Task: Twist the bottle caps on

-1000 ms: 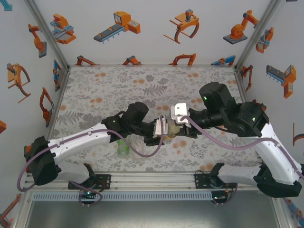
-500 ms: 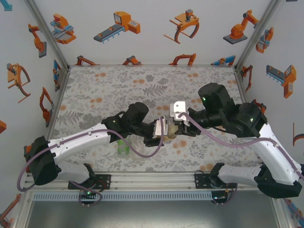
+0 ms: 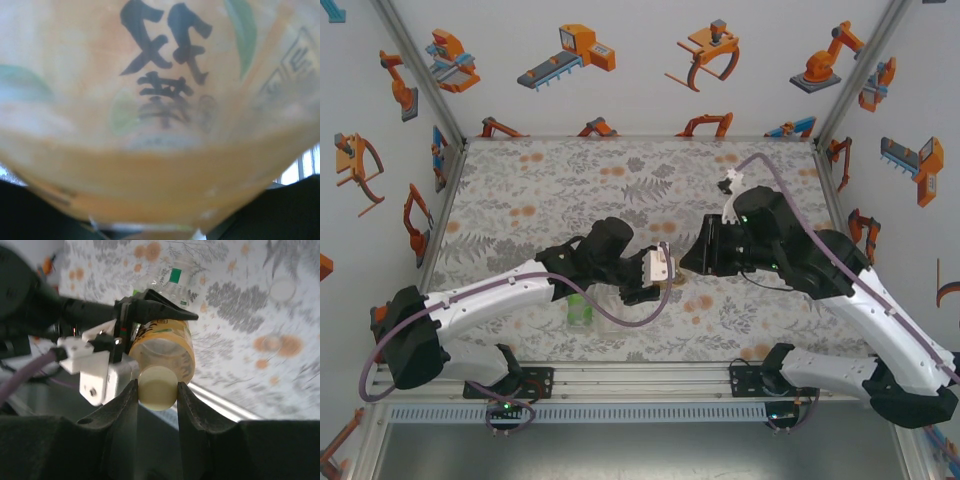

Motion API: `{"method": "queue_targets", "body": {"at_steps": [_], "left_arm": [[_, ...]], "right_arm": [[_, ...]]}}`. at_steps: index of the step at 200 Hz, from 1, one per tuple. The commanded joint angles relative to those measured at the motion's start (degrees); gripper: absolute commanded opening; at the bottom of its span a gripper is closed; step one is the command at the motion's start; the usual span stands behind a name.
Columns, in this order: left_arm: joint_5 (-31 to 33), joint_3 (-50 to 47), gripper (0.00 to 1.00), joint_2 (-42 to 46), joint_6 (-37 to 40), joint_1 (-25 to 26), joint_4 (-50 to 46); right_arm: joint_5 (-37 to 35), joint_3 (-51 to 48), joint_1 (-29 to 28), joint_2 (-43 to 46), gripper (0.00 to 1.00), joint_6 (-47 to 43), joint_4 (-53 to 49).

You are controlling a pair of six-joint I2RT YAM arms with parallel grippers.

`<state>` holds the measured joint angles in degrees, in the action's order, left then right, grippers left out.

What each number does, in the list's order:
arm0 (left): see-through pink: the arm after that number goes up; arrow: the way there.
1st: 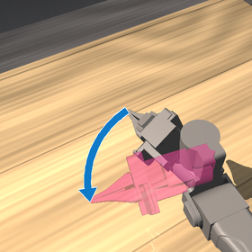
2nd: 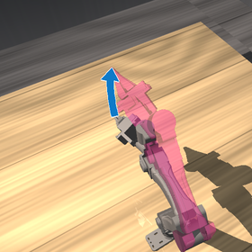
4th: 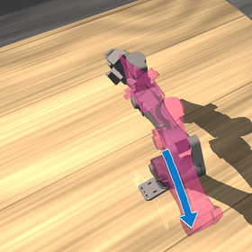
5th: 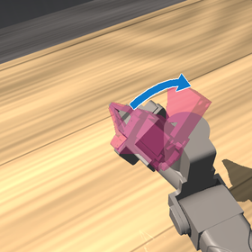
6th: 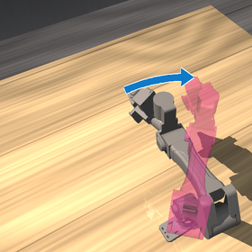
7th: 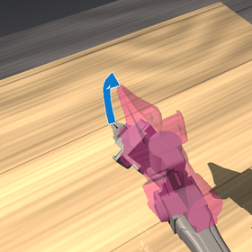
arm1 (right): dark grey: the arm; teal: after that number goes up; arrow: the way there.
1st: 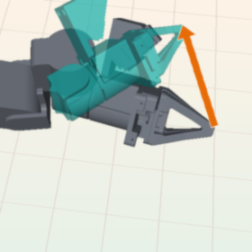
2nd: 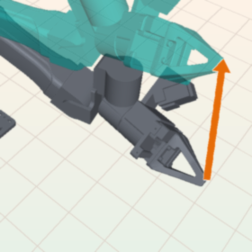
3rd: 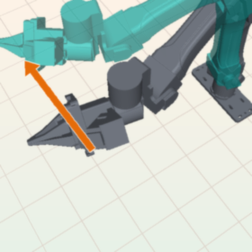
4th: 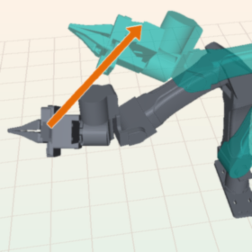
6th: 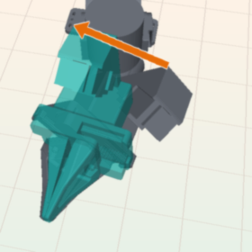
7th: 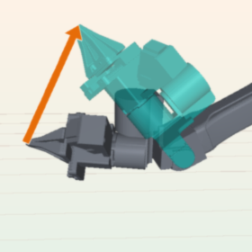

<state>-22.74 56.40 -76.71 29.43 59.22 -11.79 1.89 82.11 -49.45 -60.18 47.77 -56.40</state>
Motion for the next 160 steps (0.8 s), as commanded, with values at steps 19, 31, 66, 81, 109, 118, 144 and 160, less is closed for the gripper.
{"method": "queue_targets", "body": {"at_steps": [19, 31, 66, 81, 109, 118, 144, 160], "left_arm": [[-0.1, 1.1, 0.00, 0.9, -0.9, 0.5, 7.6], [-0.1, 1.3, 0.00, 0.8, -0.7, 0.5, 6.7], [-1.9, 1.0, 0.00, 1.5, -0.3, 0.5, 6.0], [-2.5, 0.7, 0.00, 1.8, -0.5, 0.5, 6.2], [-2.9, 0.8, 0.00, 2.2, -0.9, 0.5, 5.5], [-3.4, 0.7, 0.00, 2.6, -1.0, 0.5, 5.2], [-6.5, 0.3, 0.00, 3.9, -1.5, 0.5, 4.0], [-8.4, -0.1, 0.00, 4.4, -1.6, 0.5, 3.9]], "right_arm": [[-4.2, -1.0, -0.3, -0.8, 0.00, 22.2, -0.4], [-4.0, -1.6, -0.3, -0.1, 0.00, 21.2, 1.8], [-1.2, 3.0, -0.3, -1.1, 0.33, 3.7, 3.9], [-0.3, 5.8, -0.3, -1.3, 0.49, -5.8, 3.2], [7.1, 8.0, -0.3, -0.7, 0.54, -27.7, 2.3], [11.2, 8.5, -0.3, -0.2, 0.53, -35.4, 1.6], [21.1, 10.4, -0.3, 0.7, 0.54, -56.7, -2.2], [26.3, 12.2, -0.3, 0.2, 0.54, -69.5, -6.5]]}}
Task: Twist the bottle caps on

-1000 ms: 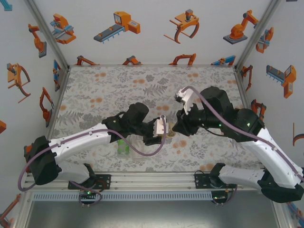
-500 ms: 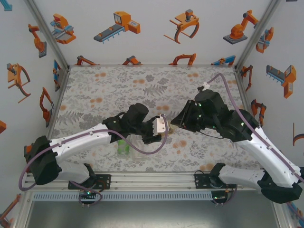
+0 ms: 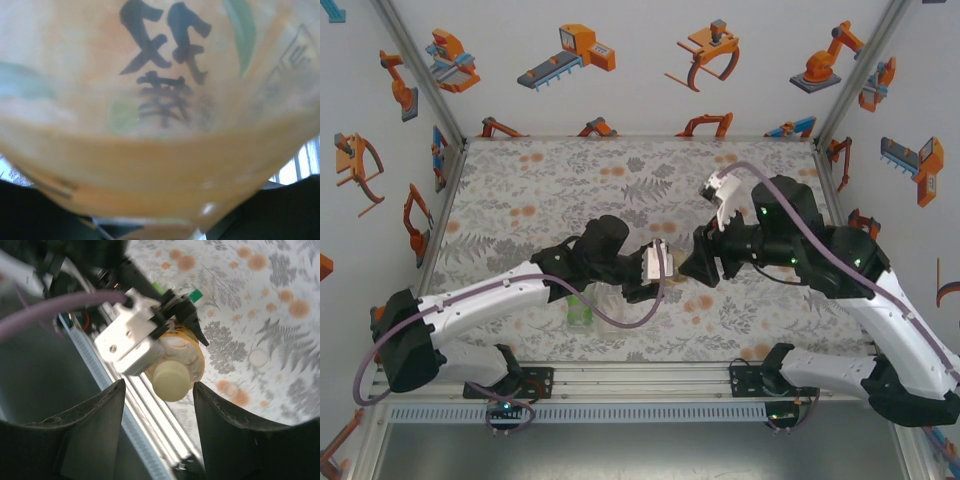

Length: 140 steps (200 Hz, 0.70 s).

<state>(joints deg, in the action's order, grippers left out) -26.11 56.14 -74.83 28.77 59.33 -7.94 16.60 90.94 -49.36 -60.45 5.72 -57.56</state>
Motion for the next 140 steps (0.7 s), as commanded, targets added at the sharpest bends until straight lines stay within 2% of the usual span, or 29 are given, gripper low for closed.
{"method": "queue_targets", "body": {"at_steps": [1, 25, 40, 101, 140], "left_arm": [[-5.2, 0.2, 0.00, 2.5, -0.9, 0.4, 0.0], [-7.6, 0.9, 0.00, 3.0, -0.7, 0.4, -2.1], [-8.0, 1.1, 0.00, 3.3, -0.7, 0.4, -3.0], [-7.9, 1.4, 0.00, 3.8, -0.7, 1.1, -4.8], [-7.8, 1.1, 0.00, 3.8, -0.2, 1.6, -5.8]], "right_arm": [[11.7, 3.5, -0.4, 0.4, 0.54, -28.4, -5.6], [14.0, 5.4, -0.4, -1.1, 0.53, -43.5, -12.2], [15.4, 6.0, -0.5, -1.5, 0.51, -49.4, -13.9], [16.5, 3.5, -0.6, -1.8, 0.53, -48.9, -6.2], [17.9, 2.0, -1.4, -2.2, 0.53, -48.4, -5.3]]}}
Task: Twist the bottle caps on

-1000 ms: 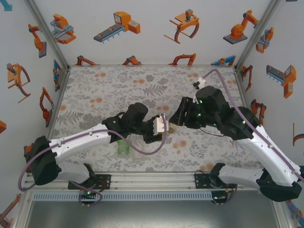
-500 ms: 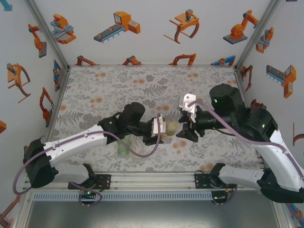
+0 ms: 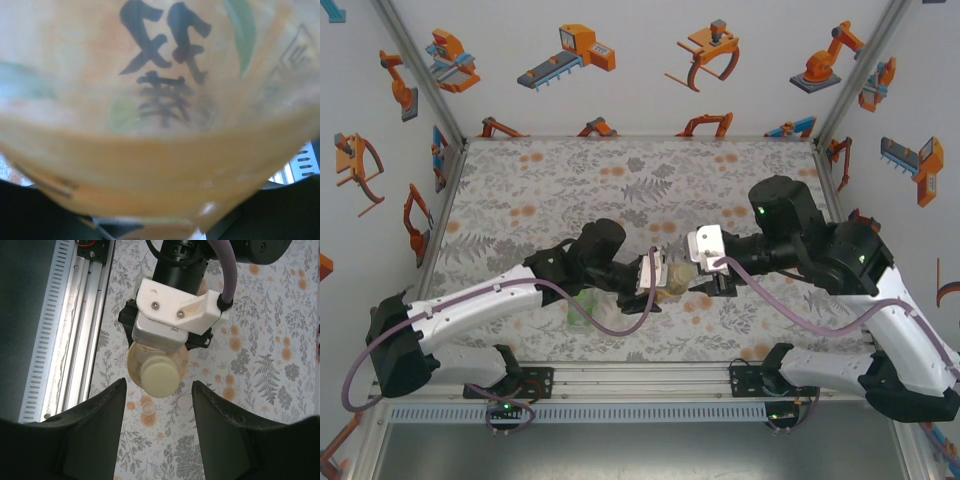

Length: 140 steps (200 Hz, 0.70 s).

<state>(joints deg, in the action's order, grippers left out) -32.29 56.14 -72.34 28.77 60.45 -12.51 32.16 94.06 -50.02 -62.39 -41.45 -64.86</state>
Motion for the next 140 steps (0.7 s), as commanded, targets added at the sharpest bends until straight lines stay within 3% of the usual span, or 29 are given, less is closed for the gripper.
{"method": "queue_targets", "body": {"at_steps": [1, 55, 80, 91, 103, 119, 140], "left_arm": [[-1.6, 1.1, 0.00, 1.3, -0.2, 0.6, -1.3], [-0.8, 1.5, 0.00, 1.2, -0.5, 1.2, -0.8], [-0.9, 1.7, 0.00, 1.1, -0.6, 1.2, -0.6], [-0.6, 1.7, 0.00, 1.3, -0.7, 1.3, -0.6], [0.0, 1.4, 0.00, 1.5, -0.9, 1.2, -0.2], [3.3, 0.3, 0.00, 2.2, -2.0, 1.2, 1.4], [8.7, -2.0, 0.00, 3.3, -2.7, 1.3, 4.6]], "right_arm": [[2.4, -1.2, -0.8, -0.3, 0.52, -1.3, 2.0], [2.1, -1.8, -1.5, -0.6, 0.43, -1.3, 1.0], [1.8, -2.3, -1.6, -0.6, 0.23, 0.4, 1.2], [1.5, -2.7, -1.6, -0.5, 0.19, 2.4, 1.4], [0.0, -4.2, -1.6, 0.0, 0.16, 7.5, 4.4], [-6.2, -8.9, -1.6, 1.8, 0.16, 23.9, 13.0], [-17.7, -14.6, -1.6, 4.0, 0.04, 47.3, 22.8]]}}
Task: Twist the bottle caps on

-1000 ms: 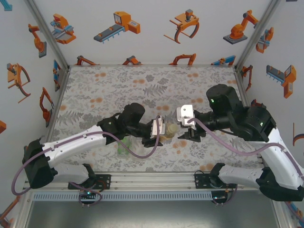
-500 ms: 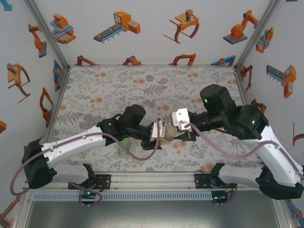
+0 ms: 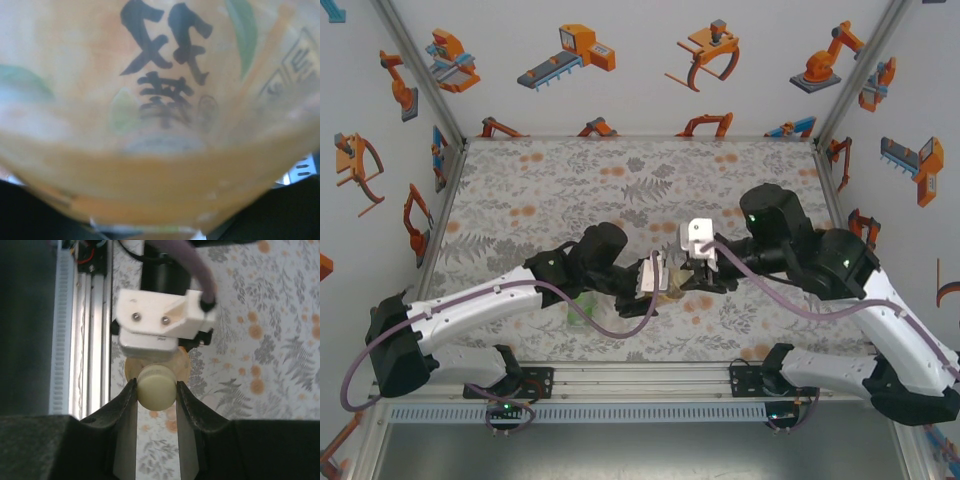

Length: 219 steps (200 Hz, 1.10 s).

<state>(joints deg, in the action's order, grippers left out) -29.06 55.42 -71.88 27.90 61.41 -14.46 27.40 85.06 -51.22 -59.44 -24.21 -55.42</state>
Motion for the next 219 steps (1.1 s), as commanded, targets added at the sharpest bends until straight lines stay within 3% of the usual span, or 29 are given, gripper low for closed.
{"method": "queue_targets", "body": {"at_steps": [1, 25, 57, 78, 123, 145, 174, 186, 219], "left_arm": [[5.7, -1.4, 0.00, 2.9, -1.8, 0.3, 6.7], [9.9, -2.6, 0.00, 3.2, -1.8, 0.3, 8.4], [12.1, -2.8, 0.00, 3.0, -2.3, 0.3, 9.0], [12.2, -2.9, 0.00, 2.9, -3.3, 0.3, 10.0], [12.3, -2.2, 0.00, 2.1, -4.1, 0.3, 10.8], [11.8, -2.1, 0.00, 1.9, -4.1, 0.4, 10.9], [9.8, -2.5, 0.00, 2.1, -4.3, 0.4, 11.6], [8.9, -2.5, 0.00, 2.1, -4.3, 0.4, 11.5], [5.9, -1.9, 0.00, 2.1, -3.4, 0.4, 10.0]], "right_arm": [[-13.5, -5.7, -0.4, 1.1, 0.03, 31.1, 13.6], [-23.1, -6.0, -0.4, 0.2, 0.00, 56.0, 13.4], [-31.0, -2.8, -0.4, -3.0, 0.00, 89.2, 0.8], [-29.5, -1.9, -0.4, -4.2, 0.00, 95.1, -3.2], [-30.0, 0.7, -0.3, -5.1, 0.00, 94.2, -5.9], [-31.0, 2.3, -0.3, -5.0, 0.00, 88.4, -4.4], [-30.2, 4.8, -0.3, -4.4, 0.42, 74.0, -1.4], [-29.7, 5.8, -0.2, -4.1, 0.55, 67.3, -1.1], [-20.7, 5.4, -0.2, -1.2, 0.59, 40.2, 2.7]]}}
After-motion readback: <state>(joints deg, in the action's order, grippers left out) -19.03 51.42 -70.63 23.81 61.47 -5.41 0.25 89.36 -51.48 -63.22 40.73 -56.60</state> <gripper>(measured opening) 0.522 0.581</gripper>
